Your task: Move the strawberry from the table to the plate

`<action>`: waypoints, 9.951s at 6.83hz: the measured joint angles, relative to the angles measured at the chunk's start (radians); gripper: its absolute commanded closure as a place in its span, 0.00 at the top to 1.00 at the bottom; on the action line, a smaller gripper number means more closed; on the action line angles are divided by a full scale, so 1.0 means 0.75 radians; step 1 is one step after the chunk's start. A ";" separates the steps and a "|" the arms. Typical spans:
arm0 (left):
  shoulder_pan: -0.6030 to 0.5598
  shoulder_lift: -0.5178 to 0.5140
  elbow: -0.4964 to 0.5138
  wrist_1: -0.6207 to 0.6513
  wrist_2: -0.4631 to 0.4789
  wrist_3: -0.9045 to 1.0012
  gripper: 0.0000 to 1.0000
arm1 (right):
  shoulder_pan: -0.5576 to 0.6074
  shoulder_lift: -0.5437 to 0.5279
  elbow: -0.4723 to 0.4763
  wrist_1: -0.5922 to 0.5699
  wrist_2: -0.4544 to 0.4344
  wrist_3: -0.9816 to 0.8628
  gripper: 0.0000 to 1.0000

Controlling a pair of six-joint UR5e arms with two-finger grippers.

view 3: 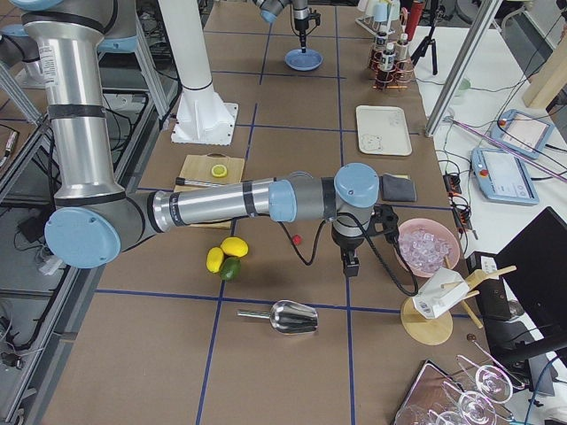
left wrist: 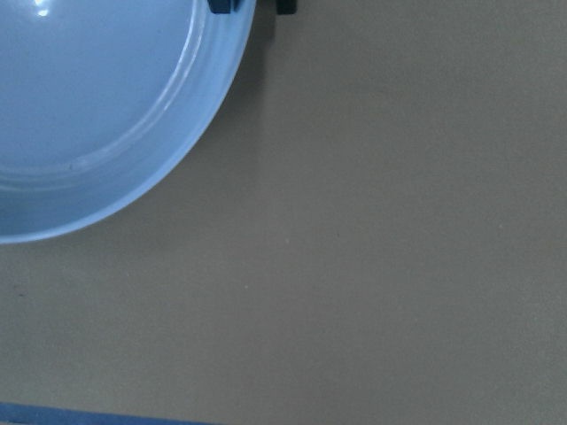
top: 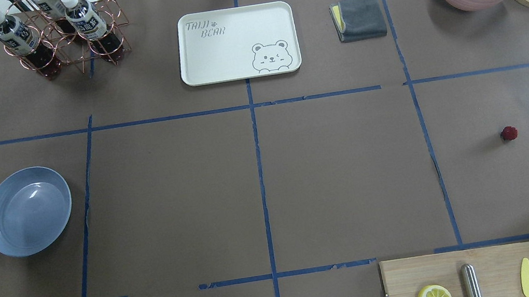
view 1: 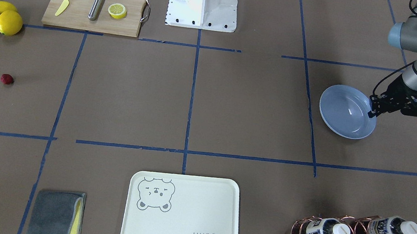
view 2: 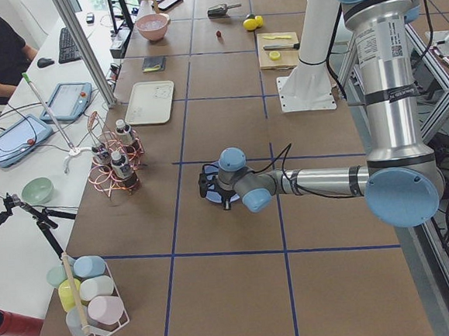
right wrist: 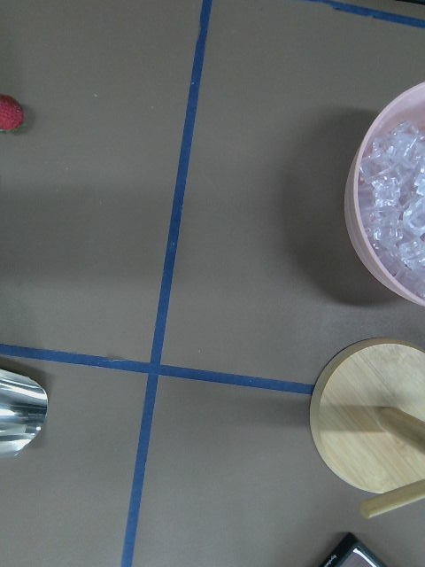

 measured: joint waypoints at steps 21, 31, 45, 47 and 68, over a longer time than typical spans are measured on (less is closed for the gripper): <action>0.486 -0.892 -0.173 0.639 0.231 -0.855 1.00 | -0.097 -0.019 0.077 0.108 0.027 0.326 1.00; 0.088 -0.720 -0.497 1.119 0.218 -0.045 1.00 | -0.910 -0.301 0.013 0.998 -0.421 1.222 0.80; -0.223 -0.584 -0.474 1.141 0.115 0.449 1.00 | -0.929 0.049 0.112 0.667 -0.407 1.252 0.00; -0.388 -0.525 -0.416 1.157 0.076 0.752 1.00 | -1.054 0.305 0.110 0.484 -0.416 1.408 0.00; -0.700 -0.352 -0.274 1.160 -0.163 1.156 1.00 | -0.904 0.527 0.132 0.090 -0.323 1.234 1.00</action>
